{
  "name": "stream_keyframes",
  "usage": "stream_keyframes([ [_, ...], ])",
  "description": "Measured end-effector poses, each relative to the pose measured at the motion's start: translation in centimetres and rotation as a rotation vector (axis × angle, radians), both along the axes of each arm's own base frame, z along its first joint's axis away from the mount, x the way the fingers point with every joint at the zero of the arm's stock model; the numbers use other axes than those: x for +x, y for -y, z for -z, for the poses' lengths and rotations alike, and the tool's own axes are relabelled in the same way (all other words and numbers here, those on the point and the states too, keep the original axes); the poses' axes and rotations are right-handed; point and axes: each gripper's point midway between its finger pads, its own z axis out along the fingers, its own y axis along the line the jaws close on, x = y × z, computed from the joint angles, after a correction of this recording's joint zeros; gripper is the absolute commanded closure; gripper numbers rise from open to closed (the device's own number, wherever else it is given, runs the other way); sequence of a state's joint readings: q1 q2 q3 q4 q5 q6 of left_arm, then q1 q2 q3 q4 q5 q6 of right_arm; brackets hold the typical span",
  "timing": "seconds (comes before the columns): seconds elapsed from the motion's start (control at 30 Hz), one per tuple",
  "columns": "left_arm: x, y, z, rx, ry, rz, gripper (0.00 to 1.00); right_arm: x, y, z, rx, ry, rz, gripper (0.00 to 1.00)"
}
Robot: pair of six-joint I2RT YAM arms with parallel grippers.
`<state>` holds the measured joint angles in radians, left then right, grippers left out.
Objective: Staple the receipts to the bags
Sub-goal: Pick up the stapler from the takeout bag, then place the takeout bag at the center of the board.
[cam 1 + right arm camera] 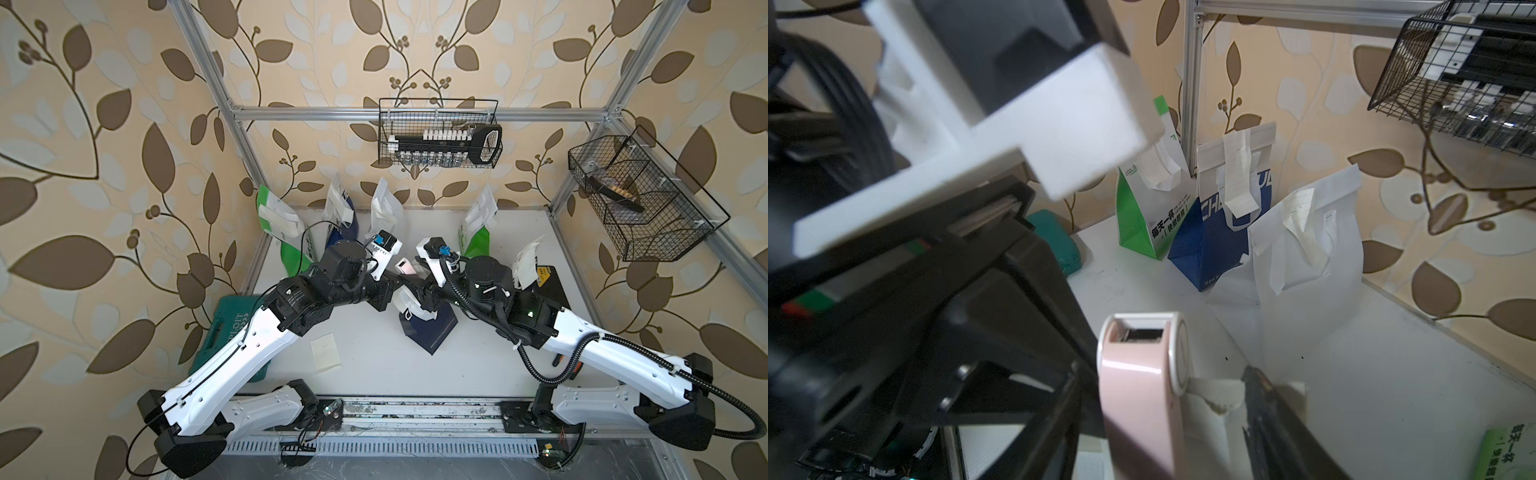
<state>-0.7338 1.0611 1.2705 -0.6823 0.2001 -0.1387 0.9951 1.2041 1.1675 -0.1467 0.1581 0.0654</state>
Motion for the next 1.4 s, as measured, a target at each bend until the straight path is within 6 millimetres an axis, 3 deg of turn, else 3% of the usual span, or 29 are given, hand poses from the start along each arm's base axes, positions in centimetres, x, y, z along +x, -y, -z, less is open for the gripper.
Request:
stream_keyframes([
  [0.23, -0.2, 0.1, 0.0, 0.001, -0.002, 0.006, 1.0, 0.6, -0.9, 0.3, -0.022, 0.009, -0.002, 0.74],
  [0.47, -0.1, 0.1, 0.0, -0.002, -0.005, 0.002, 1.0, 1.5, -0.3, -0.3, -0.026, 0.051, 0.09, 0.93],
  [0.7, 0.0, 0.2, 0.1, -0.009, -0.013, -0.005, 1.0, 5.2, 3.6, -1.5, -0.03, 0.115, 0.377, 0.97],
  [0.87, 0.6, 0.1, 0.2, -0.002, -0.01, -0.037, 1.0, 7.5, 9.0, -2.6, -0.022, 0.131, 0.586, 0.98],
  [1.0, 2.5, 0.7, 1.0, 0.0, -0.026, -0.101, 1.0, 6.2, 13.2, -5.0, 0.044, 0.167, 0.685, 0.98],
  [1.17, 6.7, 3.1, 1.9, 0.007, -0.064, -0.19, 1.0, 3.9, 17.8, -6.7, 0.12, 0.197, 0.777, 0.98],
  [1.4, 12.9, 6.0, 1.1, 0.028, -0.04, -0.31, 1.0, 3.0, 19.8, -5.2, 0.092, 0.189, 0.822, 0.98],
])
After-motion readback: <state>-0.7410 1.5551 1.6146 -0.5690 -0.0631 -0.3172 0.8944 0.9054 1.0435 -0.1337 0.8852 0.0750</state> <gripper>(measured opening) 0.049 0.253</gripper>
